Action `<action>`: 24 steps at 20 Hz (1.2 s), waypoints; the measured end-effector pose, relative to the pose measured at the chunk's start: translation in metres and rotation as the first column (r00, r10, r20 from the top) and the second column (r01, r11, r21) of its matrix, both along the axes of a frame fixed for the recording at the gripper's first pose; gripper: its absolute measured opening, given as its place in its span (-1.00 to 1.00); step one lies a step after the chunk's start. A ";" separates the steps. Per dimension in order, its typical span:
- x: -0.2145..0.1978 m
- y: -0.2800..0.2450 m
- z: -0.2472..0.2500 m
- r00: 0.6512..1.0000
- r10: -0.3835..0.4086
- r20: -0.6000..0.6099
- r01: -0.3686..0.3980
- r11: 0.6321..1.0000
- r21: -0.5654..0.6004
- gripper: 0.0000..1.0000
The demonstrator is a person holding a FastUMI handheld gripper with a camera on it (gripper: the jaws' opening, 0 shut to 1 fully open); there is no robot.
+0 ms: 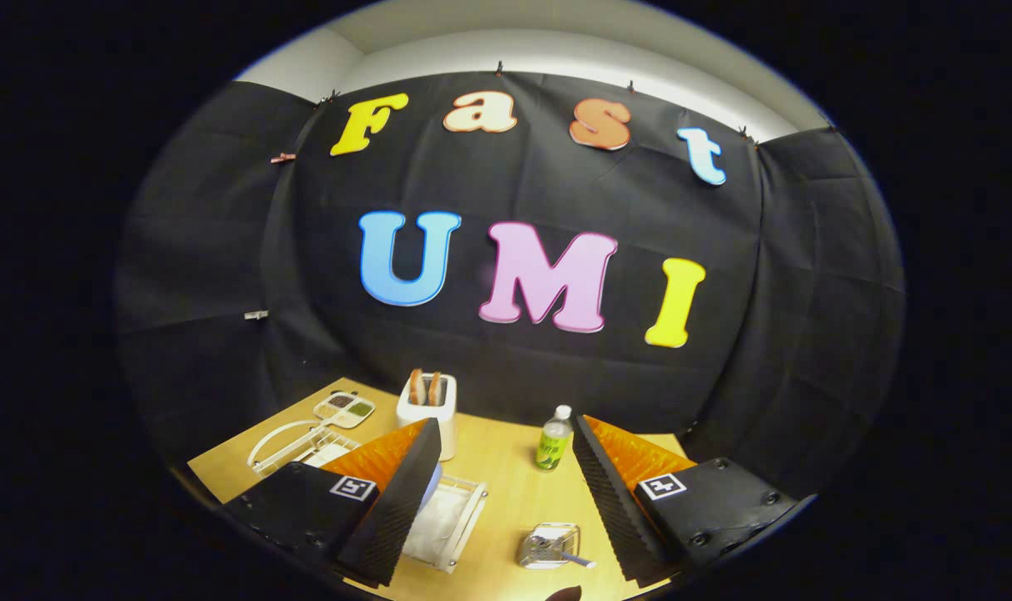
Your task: Take the plate from the dish rack, then take the spoon from the basket and place it into the plate.
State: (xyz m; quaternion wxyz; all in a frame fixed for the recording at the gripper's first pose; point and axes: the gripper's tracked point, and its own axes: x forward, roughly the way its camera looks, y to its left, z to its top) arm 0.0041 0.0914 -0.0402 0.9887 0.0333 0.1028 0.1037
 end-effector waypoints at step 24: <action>0.047 0.124 -0.230 0.722 -0.166 -0.671 0.137 0.986 -0.097 -0.33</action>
